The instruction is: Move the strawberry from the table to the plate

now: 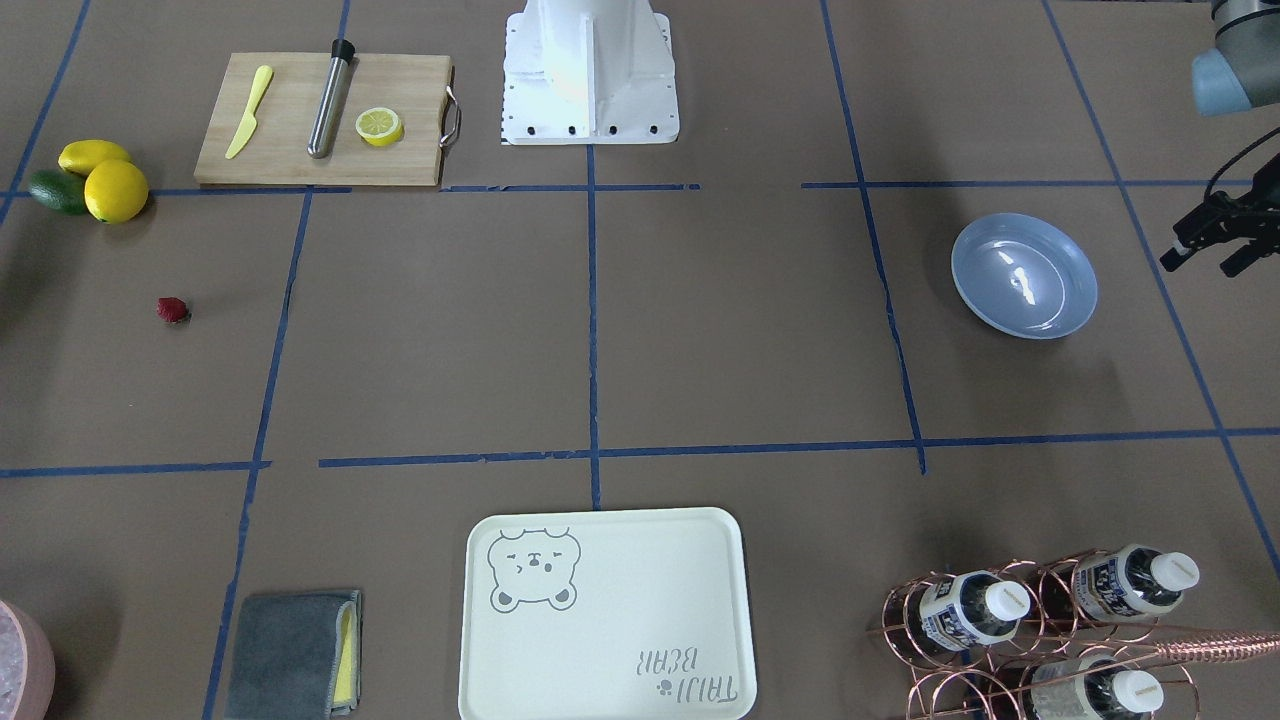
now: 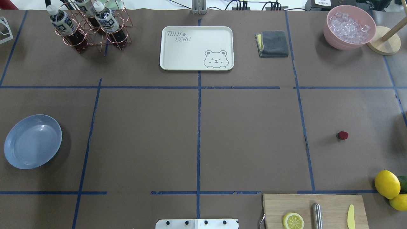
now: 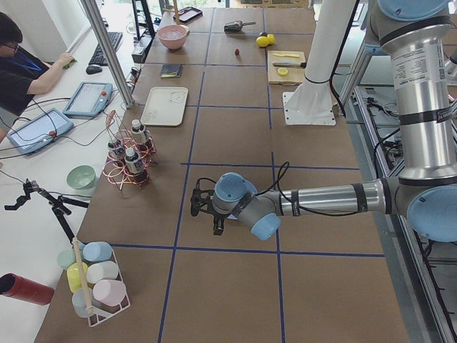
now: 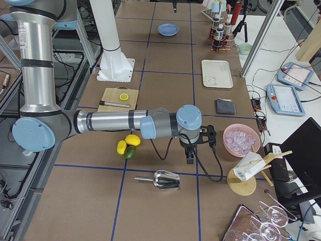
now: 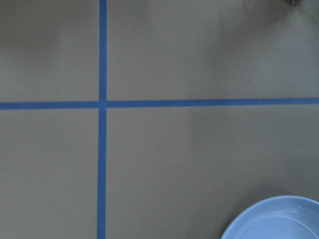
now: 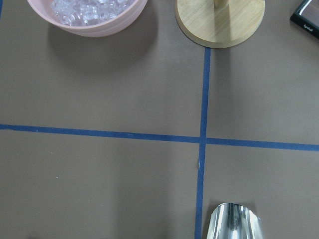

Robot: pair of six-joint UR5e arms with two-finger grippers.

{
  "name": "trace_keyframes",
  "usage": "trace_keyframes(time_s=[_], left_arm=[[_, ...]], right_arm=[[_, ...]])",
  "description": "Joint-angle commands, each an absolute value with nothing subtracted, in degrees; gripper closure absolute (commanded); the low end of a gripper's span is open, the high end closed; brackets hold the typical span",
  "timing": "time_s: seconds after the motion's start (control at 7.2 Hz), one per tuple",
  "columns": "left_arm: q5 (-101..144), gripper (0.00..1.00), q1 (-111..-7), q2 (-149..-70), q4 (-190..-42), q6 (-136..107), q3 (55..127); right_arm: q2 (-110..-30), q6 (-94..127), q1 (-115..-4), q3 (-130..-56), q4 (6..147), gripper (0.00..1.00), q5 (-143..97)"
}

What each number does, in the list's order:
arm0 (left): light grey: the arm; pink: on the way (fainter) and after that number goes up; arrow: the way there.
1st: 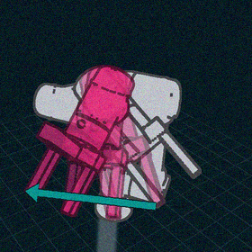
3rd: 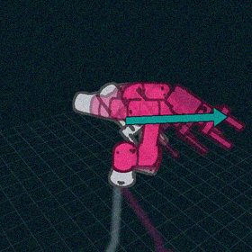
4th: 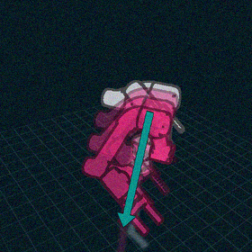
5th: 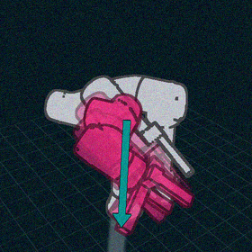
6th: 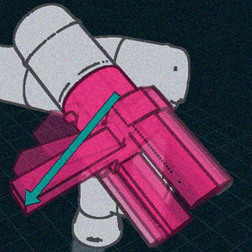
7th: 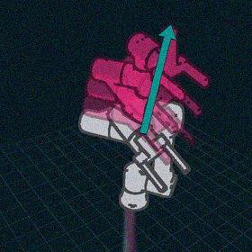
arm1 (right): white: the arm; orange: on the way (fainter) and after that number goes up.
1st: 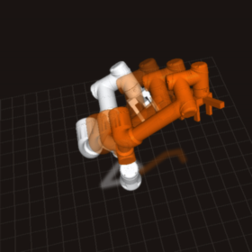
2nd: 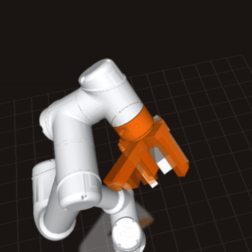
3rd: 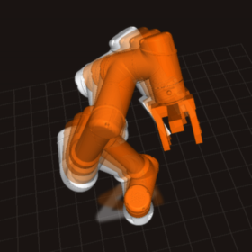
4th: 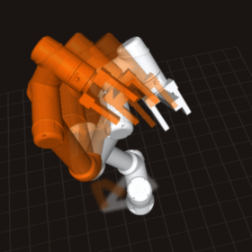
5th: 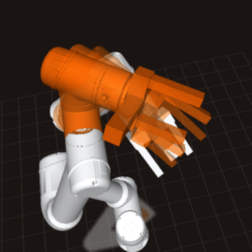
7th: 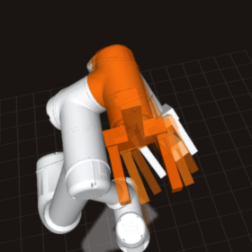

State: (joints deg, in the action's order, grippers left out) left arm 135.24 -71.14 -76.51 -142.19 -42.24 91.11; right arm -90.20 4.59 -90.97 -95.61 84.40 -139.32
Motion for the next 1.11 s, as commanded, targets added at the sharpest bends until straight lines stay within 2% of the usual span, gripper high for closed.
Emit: trace_keyframes(time_s=[0.0,0.28,0.69,0.83,0.97], left_arm=[[131.2,0.02,-65.8,-75.5,-147.7,-50.2,90.0],[127.8,0.08,-61.8,-75.5,-151.4,-56.0,89.4],[123.2,0.1,-55.1,-75.6,-155.5,-61.4,87.7],[122.1,0.16,-53.8,-75.6,-156.4,-62.8,87.4],[122.0,0.29,-53.6,-75.6,-156.4,-62.8,87.3]], right_arm=[[-90.3,5.6,-91.0,-96.3,83.8,0.0,-139.6],[-90.2,6.8,-91.0,-96.4,83.8,0.0,-140.4],[-90.3,6.7,-91.0,-97.3,83.8,0.0,-141.1],[-90.3,6.7,-91.0,-97.3,83.8,0.0,-141.1],[-90.3,6.8,-91.0,-97.3,83.8,0.0,-141.2]])
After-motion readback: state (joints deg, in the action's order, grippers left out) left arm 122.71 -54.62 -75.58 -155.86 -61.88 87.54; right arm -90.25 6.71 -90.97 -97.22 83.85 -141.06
